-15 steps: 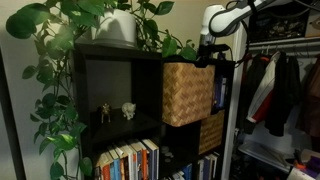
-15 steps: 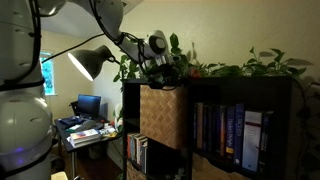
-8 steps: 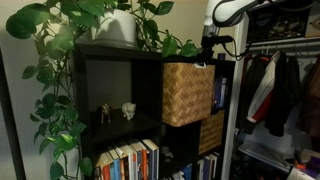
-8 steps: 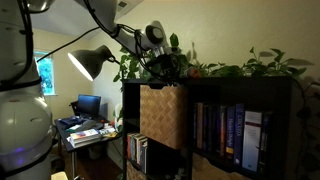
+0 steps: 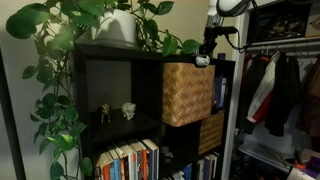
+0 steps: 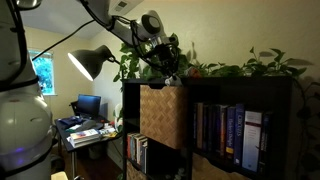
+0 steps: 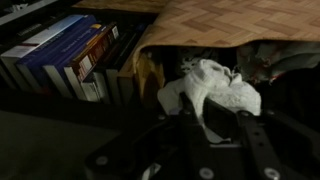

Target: Slightly pull the basket and pick up two pairs of socks and place them on top of the book shelf. Push the basket back inward.

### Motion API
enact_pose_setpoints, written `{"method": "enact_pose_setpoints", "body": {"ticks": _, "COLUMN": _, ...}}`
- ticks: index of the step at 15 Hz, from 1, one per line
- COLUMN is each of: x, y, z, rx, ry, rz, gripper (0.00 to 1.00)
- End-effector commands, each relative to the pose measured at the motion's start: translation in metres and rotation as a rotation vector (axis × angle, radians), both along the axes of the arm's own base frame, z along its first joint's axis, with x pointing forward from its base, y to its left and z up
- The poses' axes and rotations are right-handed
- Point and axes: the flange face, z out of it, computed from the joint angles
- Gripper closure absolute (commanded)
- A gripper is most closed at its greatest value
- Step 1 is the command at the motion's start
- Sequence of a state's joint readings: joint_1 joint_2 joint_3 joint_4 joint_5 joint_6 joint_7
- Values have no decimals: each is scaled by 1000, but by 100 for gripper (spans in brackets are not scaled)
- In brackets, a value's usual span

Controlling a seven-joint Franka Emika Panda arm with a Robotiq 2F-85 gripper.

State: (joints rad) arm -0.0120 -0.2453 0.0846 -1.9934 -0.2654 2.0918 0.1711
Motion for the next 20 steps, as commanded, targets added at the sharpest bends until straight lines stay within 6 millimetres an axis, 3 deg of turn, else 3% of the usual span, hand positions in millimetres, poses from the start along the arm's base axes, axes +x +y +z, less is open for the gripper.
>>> {"method": "enact_pose_setpoints", "body": {"ticks": 1, "x": -12, "y": 0, "z": 33, "rx": -21, "ry": -54, "rz": -33, "gripper": 93}}
{"method": "enact_pose_setpoints", "body": {"ticks": 6, "x": -12, "y": -7, "z": 69, "rx": -74, "ry": -146, "rz": -81, "gripper": 94}}
{"method": "enact_pose_setpoints", "body": {"ticks": 11, "x": -1, "y": -34, "z": 84, "rx": -125, "ry": -206, "rz": -200, "gripper": 94}}
{"method": "enact_pose_setpoints", "body": {"ticks": 15, "x": 12, "y": -59, "z": 79, "rx": -176, "ry": -247, "rz": -282, "gripper": 94}}
{"method": "enact_pose_setpoints", "body": {"ticks": 20, "x": 33, "y": -82, "z": 56, "rx": -212, "ry": -235, "rz": -357, "gripper": 94}}
